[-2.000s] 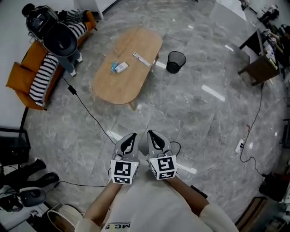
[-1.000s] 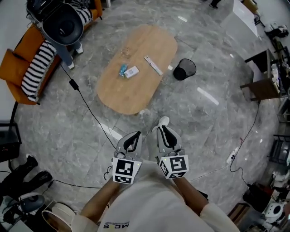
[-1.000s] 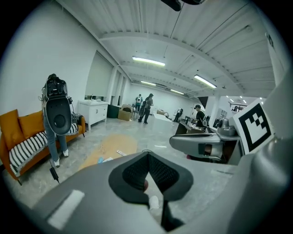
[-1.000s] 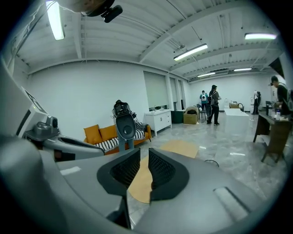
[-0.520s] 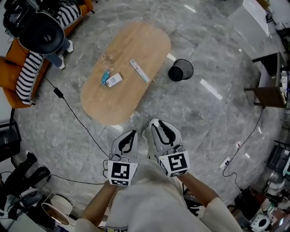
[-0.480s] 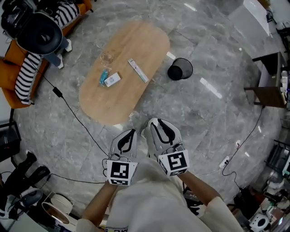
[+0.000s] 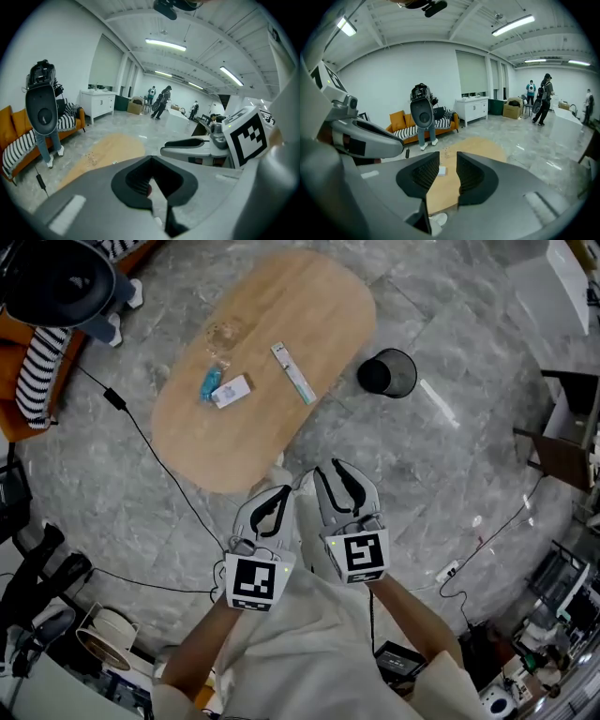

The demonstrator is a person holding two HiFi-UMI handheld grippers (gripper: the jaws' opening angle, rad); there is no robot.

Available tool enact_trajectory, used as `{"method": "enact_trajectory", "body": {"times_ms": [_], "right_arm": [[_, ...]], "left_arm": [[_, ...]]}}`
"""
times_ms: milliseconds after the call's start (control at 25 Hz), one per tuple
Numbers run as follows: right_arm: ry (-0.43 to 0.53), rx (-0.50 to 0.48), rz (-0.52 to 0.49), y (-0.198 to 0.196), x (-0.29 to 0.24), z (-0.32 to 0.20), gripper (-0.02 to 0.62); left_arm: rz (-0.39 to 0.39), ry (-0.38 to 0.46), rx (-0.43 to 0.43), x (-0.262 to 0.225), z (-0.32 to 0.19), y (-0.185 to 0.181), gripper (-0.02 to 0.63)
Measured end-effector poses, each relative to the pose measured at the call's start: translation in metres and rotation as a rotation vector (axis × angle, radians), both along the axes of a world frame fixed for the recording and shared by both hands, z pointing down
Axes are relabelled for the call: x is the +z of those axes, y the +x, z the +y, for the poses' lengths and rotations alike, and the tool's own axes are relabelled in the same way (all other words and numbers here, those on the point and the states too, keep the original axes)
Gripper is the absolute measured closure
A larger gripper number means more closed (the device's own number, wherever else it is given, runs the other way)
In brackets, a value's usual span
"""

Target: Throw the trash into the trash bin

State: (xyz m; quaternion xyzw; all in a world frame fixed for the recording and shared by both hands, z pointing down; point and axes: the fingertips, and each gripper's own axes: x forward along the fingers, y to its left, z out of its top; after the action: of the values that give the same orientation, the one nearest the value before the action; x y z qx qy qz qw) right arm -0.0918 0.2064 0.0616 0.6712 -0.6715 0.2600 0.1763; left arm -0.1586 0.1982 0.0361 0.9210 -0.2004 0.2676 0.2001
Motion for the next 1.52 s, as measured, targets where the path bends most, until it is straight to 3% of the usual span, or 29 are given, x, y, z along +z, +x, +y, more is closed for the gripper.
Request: {"method": "enact_trajectory", "body": {"times_ms": [320, 640, 1120, 1520], "right_arm": [[-0.060, 0.014, 0.005, 0.005, 0.064, -0.065, 0.476], [-0.142, 0.012, -0.041, 0.023, 0.134, -0.084, 0.477], [-0.216, -0.018, -0.022, 0.053, 0.240, -0.088, 0.479], [-0.262, -0.073, 0.004, 0.070, 0.306, -0.096, 0.479]], "left_arm": [[0.006, -0.047, 0.011, 0.058, -0.059, 0.015, 0.606], [-0.037, -0.093, -0.005, 0.117, -0.086, 0.028, 0.606], [-0.132, -0.127, 0.043, 0.207, -0.084, 0.053, 0.606], [-0.139, -0.140, -0.014, 0.254, -0.082, 0.066, 0.606]]}}
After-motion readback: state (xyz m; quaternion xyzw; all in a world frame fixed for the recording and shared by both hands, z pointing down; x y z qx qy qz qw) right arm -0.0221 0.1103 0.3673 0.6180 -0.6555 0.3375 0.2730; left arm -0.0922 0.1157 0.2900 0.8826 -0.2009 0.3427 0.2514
